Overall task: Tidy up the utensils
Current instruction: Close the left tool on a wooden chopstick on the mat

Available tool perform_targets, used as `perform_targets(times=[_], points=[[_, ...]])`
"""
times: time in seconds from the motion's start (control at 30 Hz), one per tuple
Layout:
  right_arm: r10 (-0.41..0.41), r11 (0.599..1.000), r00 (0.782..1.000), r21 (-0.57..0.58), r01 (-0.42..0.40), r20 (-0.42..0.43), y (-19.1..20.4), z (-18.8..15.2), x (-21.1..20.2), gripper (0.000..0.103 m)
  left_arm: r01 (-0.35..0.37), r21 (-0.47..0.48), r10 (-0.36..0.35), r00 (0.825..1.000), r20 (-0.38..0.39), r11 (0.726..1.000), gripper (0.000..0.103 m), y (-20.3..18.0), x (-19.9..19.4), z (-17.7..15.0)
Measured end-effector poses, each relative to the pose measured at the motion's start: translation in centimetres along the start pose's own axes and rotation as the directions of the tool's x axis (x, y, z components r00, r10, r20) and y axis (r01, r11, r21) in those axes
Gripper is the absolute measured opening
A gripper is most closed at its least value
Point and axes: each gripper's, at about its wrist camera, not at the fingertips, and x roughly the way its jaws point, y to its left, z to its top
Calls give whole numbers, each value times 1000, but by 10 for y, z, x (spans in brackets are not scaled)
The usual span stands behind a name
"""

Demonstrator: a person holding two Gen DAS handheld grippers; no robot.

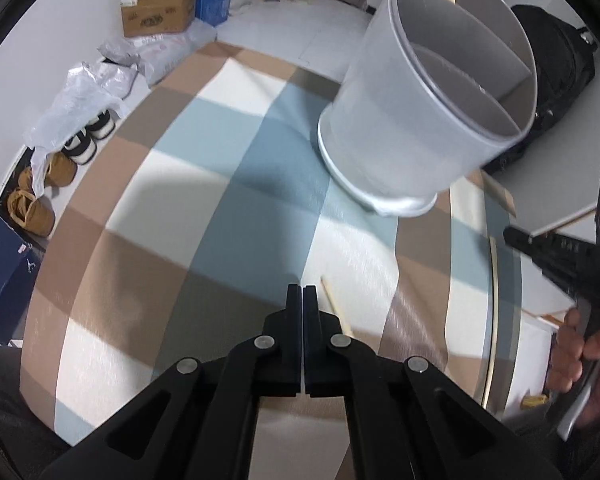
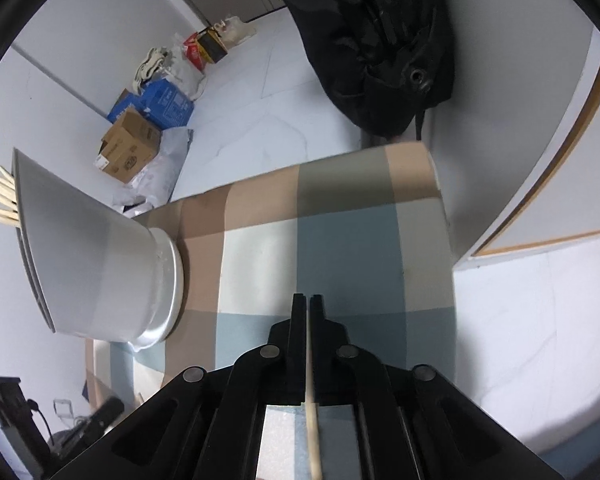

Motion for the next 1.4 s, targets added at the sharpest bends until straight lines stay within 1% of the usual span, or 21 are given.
perform_targets(times=[0.07, 0.1, 0.17, 0.2, 0.27, 0.33, 0.37, 0.4, 0.43, 0.47, 0.5, 0.6, 0.7, 0.8, 1.0, 1.03, 1.1, 1.13, 1.27, 1.33, 1.4], points=[[-3, 999, 1000, -36, 3, -19, 6, -2, 2, 6, 1, 22, -1, 1000, -11, 1000, 0, -5, -3, -7], [-10, 999, 1000, -52, 9, -27, 9, -2, 5, 11, -2, 38, 3, 1000, -16, 999, 0, -8, -4, -10], [-57, 993, 998, -102, 53, -34, 22, -4, 12, 18, 2, 65, 0, 1000, -26, 998, 0, -13, -7, -18], [-83, 988, 996, -137, 77, -40, 27, -6, 16, 19, 10, 85, -7, 999, -36, 996, 0, -17, -8, -23], [-141, 967, 990, -218, 135, -16, 40, -10, 18, 21, 8, 125, -1, 998, -55, 992, 0, -22, -10, -31], [-178, 950, 984, -262, 173, 2, 46, -13, 20, 20, 3, 159, 5, 999, -54, 987, 1, -31, -14, -39], [-196, 940, 981, -283, 191, 10, 49, -15, 20, 21, -7, 168, 15, 999, -45, 986, 5, -34, -15, -39], [-214, 930, 977, -302, 210, 20, 52, -16, 21, 20, -14, 168, 20, 999, -37, 986, 14, -35, -15, -39], [-234, 921, 972, -314, 232, 31, 53, -18, 21, 17, -17, 161, 22, 999, -28, 987, 21, -35, -16, -39], [-260, 910, 965, -324, 260, 46, 54, -19, 21, 10, -21, 149, 23, 1000, -17, 989, 34, -33, -17, -37], [-261, 908, 964, -326, 263, 49, 55, -20, 22, 7, -26, 137, 27, 1000, -5, 990, 43, -30, -19, -36], [-252, 913, 966, -317, 255, 52, 53, -20, 21, 6, -56, 108, 56, 998, 6, 993, 45, -21, -18, -28], [-235, 928, 971, -286, 239, 51, 48, -19, 19, 6, -65, 99, 66, 998, -11, 993, 45, -18, -12, -22], [-192, 950, 980, -241, 201, 61, 41, -14, 11, 6, -69, 107, 75, 996, -45, 992, 45, -23, -3, -23], [-118, 976, 988, -170, 133, 97, 35, -5, -6, 6, -14, 114, 32, 987, -156, 993, 45, -40, -3, -53], [-114, 978, 989, -164, 129, 99, 34, -5, -7, 6, -13, 116, 33, 984, -173, 993, 45, -42, -3, -57], [-106, 980, 989, -159, 122, 103, 34, -5, -9, 6, -30, 158, 59, 982, -180, 987, 45, -53, -5, -69], [-101, 981, 989, -155, 117, 108, 32, -4, -10, 6, -21, 176, 56, 978, -199, 984, 45, -59, -4, -75], [-82, 984, 990, -148, 99, 117, 33, -5, -13, 6, -81, 249, 126, 978, -169, 965, 45, -72, -3, -86], [-74, 986, 990, -143, 91, 120, 31, -8, -17, 6, -128, 211, 158, 979, -131, 969, 45, -64, -3, -77], [-62, 987, 990, -142, 80, 126, 31, -8, -19, 6, -145, 151, 162, 980, -113, 978, 45, -50, 0, -64]])
